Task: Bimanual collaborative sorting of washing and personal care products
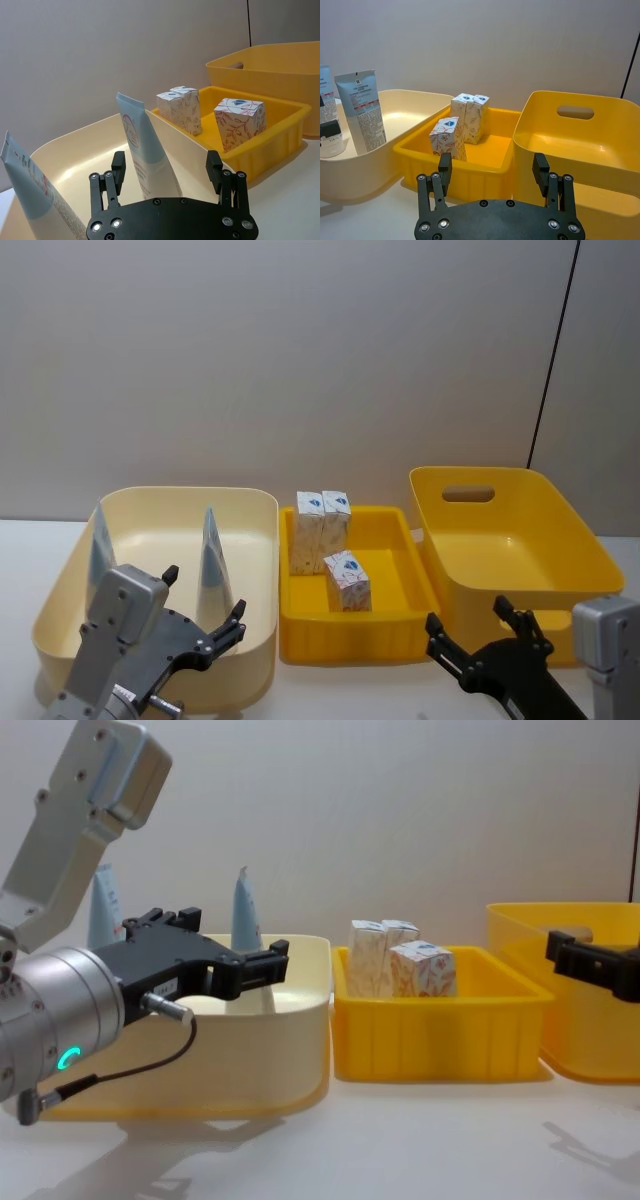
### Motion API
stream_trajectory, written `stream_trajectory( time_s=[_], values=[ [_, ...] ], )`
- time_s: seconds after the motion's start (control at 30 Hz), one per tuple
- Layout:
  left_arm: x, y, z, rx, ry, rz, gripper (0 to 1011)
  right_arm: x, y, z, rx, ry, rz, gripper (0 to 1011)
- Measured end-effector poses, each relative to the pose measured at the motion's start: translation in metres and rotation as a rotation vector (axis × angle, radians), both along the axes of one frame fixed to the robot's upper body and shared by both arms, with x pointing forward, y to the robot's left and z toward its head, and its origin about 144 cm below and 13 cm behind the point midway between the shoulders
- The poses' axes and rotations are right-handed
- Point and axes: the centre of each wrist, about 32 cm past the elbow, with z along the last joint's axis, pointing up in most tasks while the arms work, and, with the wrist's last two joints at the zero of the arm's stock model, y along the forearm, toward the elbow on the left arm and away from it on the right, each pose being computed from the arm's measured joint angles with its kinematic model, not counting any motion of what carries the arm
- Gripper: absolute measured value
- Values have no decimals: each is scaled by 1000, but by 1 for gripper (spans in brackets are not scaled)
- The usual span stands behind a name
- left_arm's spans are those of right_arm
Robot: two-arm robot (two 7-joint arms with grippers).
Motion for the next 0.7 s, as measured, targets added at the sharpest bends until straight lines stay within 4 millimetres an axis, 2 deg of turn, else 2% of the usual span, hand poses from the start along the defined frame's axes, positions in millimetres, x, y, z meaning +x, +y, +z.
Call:
stream_trajectory(
  time_s=[0.2, 0.37, 0.47, 0.7],
  values=[
    [0, 0, 0, 0, 0, 0, 1003, 0, 6, 9, 4, 21, 10, 1001],
    [0, 0, 0, 0, 0, 0, 1004, 0, 15, 29, 0, 65, 15, 1001],
    [0, 0, 0, 0, 0, 0, 1003, -1, 25, 51, -6, 103, 16, 1001],
    [0, 0, 0, 0, 0, 0, 1003, 2, 41, 86, -30, 196, -10, 1001]
  ],
)
